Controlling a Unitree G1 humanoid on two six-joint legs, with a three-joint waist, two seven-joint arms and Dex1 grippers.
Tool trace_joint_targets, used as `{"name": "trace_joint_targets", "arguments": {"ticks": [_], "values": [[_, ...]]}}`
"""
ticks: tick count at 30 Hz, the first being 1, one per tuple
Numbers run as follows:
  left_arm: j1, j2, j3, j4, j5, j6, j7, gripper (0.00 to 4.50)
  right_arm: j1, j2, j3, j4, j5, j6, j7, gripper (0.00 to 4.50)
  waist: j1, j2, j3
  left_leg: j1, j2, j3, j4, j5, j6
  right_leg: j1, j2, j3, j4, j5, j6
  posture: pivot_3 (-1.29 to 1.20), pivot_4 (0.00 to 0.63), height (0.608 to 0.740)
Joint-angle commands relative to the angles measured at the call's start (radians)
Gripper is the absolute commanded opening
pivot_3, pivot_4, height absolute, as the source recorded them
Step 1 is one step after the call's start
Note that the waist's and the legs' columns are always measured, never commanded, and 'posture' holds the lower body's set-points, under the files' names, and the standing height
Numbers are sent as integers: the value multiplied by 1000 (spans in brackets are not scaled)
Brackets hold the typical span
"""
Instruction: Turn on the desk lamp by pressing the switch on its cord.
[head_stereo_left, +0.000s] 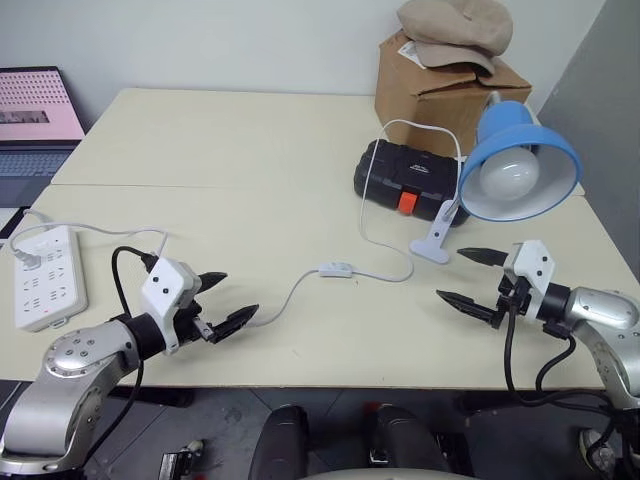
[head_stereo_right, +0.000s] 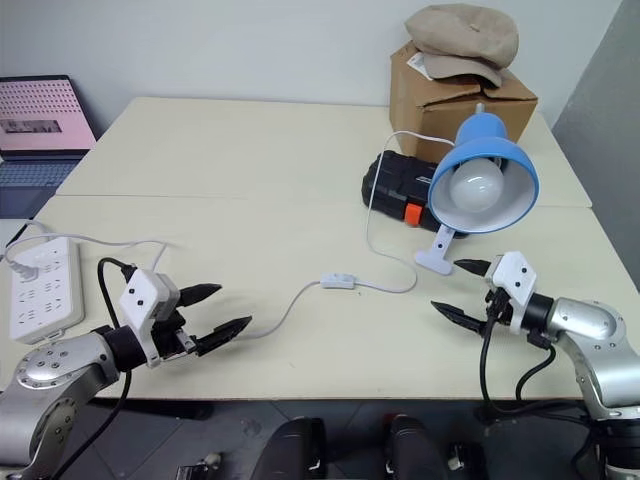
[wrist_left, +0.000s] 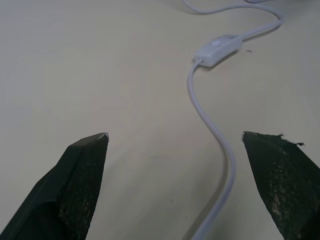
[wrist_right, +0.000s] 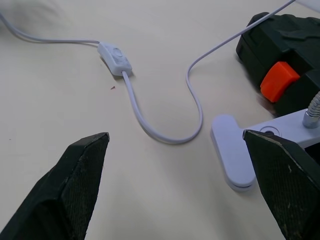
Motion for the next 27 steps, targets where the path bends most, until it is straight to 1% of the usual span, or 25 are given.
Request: {"name": "trace_joint_targets", "arguments": {"ticks": [1,6,9,13,17,20,23,24,27], "values": [[-4,10,19,-31,-7,-4,-2,4453,-18,7,-5,-10,-1,-26,9,4500,0,0,0,0,0,0,0,0,0,0,0,0,0,0,0,0,150,740],[-28,4,15,-18,18,-30,12,4453,-15,17,-4,-31,-1,-8,-6,4500,0,0,0,0,0,0,0,0,0,0,0,0,0,0,0,0,150,740],[-37,12,18,-9,-1,-66,-38,4453,-8,20,-8,-50,8,20,-20,4500,0,0,0,0,0,0,0,0,0,0,0,0,0,0,0,0,150,740],[-72,24,11,36,5,-62,-56,4453,-6,26,-10,-72,15,56,-37,4500,0,0,0,0,0,0,0,0,0,0,0,0,0,0,0,0,150,740],[-120,29,6,89,-21,-82,-127,4453,9,42,-15,-122,28,103,-69,4500,0,0,0,0,0,0,0,0,0,0,0,-1,1,0,1,0,150,740],[-172,43,-33,138,16,-105,-159,4453,15,68,-25,-165,53,161,-114,4500,0,0,0,0,0,0,0,0,0,0,0,-1,1,0,1,0,150,740],[-253,43,-86,205,38,-120,-187,4453,29,71,-19,-208,50,205,-144,4500,2,0,0,0,0,0,0,0,0,0,0,-1,1,0,1,0,150,740],[-305,40,-130,247,53,-123,-214,4453,38,61,-12,-235,48,256,-167,4500,3,0,0,0,0,-1,1,0,0,0,0,-1,2,0,1,0,150,740],[-411,18,-211,350,81,-143,-268,4453,60,51,-17,-299,75,357,-203,4500,11,0,0,-1,0,-1,1,0,0,0,0,-2,2,1,1,0,150,740]]}}
